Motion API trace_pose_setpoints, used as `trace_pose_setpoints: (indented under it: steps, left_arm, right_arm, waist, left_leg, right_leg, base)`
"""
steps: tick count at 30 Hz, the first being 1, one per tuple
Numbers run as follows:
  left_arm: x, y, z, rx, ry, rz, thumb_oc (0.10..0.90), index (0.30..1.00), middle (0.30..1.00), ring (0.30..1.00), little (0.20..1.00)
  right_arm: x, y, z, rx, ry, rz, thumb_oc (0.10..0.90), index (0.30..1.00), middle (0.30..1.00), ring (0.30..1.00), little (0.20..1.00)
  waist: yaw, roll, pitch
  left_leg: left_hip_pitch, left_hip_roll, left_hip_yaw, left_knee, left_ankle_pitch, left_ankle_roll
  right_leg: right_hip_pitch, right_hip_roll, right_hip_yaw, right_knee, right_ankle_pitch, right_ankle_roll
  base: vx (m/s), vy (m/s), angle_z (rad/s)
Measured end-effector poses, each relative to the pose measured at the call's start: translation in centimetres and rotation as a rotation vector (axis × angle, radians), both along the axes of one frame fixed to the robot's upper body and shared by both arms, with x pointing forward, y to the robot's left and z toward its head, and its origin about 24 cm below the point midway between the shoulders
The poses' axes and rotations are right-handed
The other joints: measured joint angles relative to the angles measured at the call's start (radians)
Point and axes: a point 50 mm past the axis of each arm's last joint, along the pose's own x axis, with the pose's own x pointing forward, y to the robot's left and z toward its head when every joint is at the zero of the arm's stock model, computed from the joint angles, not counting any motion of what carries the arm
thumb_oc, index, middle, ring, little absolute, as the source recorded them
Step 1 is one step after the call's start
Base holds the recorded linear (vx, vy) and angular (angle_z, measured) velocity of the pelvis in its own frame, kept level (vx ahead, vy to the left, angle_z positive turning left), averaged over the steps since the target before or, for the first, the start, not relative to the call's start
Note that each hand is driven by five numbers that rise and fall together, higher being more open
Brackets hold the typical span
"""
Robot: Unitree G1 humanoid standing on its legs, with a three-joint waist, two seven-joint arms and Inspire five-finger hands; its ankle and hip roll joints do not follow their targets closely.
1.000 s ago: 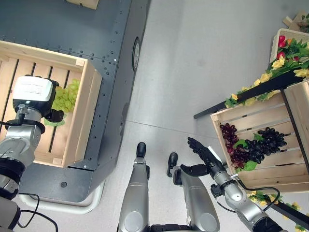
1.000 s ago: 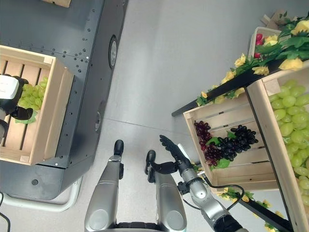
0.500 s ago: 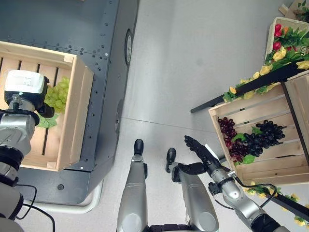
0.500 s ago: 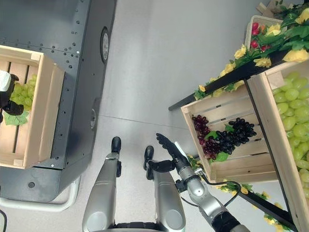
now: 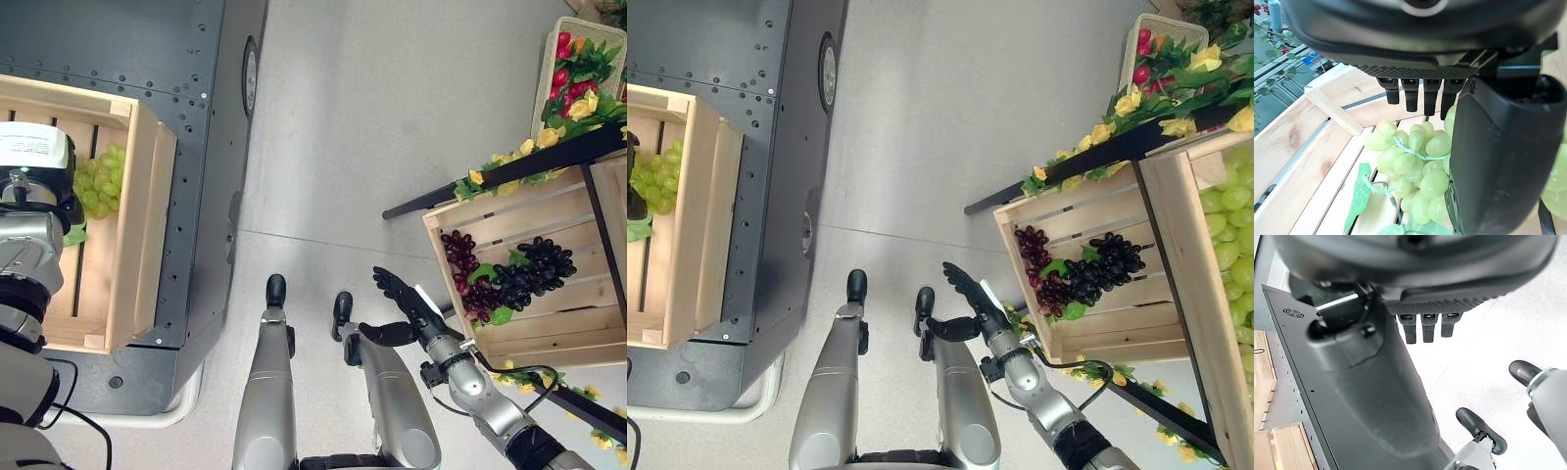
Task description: Pick up the fruits from the basket on one side to the basket on the other side
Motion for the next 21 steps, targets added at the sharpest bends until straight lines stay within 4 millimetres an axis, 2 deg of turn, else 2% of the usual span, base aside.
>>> trace_pose_setpoints:
  steps: [10,11,12,13,14,21]
  left_arm:
    - [-0.3,0.8,0.3,-0.018,0.016,0.078,0.8,0.9,0.9,0.9,0.9]
    - [-0.4,0.9,0.2,-0.024,0.019,0.083,0.769,0.853,0.853,0.853,0.853]
    - [-0.4,0.9,0.2,-0.026,0.021,0.085,0.632,0.648,0.648,0.648,0.648]
    - [-0.4,1.0,0.1,-0.03,0.027,0.089,0.467,0.401,0.401,0.401,0.401]
    - [-0.4,1.0,0.1,-0.031,0.029,0.089,0.4,0.3,0.3,0.3,0.3]
    - [-0.4,1.1,-0.2,-0.079,0.023,0.088,0.4,0.3,0.3,0.3,0.3]
  right_arm:
    - [0.6,0.2,0.6,-0.002,-0.027,-0.007,0.8,0.9,0.9,0.9,0.9]
    - [0.8,0.3,0.7,-0.002,-0.034,-0.002,0.8,0.9,0.9,0.9,0.9]
    - [0.9,0.3,0.8,-0.003,-0.037,0.001,0.8,0.9,0.9,0.9,0.9]
    - [0.9,0.4,0.9,-0.003,-0.04,0.006,0.8,0.9,0.9,0.9,0.9]
    - [1.0,0.5,0.9,-0.003,-0.04,0.007,0.8,0.9,0.9,0.9,0.9]
    - [0.9,0.6,0.8,-0.007,-0.038,0.016,0.8,0.9,0.9,0.9,0.9]
  waist:
    - [-0.012,-0.006,0.0]
    - [-0.016,-0.006,0.0]
    - [-0.02,-0.006,0.0]
    - [-0.022,-0.006,0.0]
    - [-0.023,-0.006,0.0]
    - [-0.026,-0.005,0.0]
  left_leg:
    - [-0.008,-0.001,0.002,-0.006,0.001,0.005]
    - [-0.008,-0.001,0.002,-0.006,0.002,0.006]
    - [-0.008,-0.001,0.002,-0.006,0.002,0.007]
    - [-0.008,-0.002,0.002,-0.007,0.004,0.009]
    - [-0.008,-0.002,0.002,-0.007,0.005,0.01]
    - [-0.008,-0.006,0.012,-0.017,0.012,0.012]
  right_leg:
    - [-0.007,-0.001,0.001,-0.006,0.006,0.0]
    - [-0.007,-0.001,0.0,-0.005,0.006,0.0]
    - [-0.007,-0.001,0.0,-0.004,0.006,0.0]
    - [-0.008,-0.003,-0.001,-0.003,0.006,0.0]
    - [-0.008,-0.003,-0.001,-0.002,0.006,0.0]
    - [-0.022,-0.011,0.002,0.014,0.004,0.0]
  base:
    - [0.0,0.0,0.0]
    - [0.0,0.0,0.0]
    - [0.0,0.0,0.0]
    - [0.0,0.0,0.0]
    - [0.0,0.0,0.0]
    - [0.0,0.001,0.01]
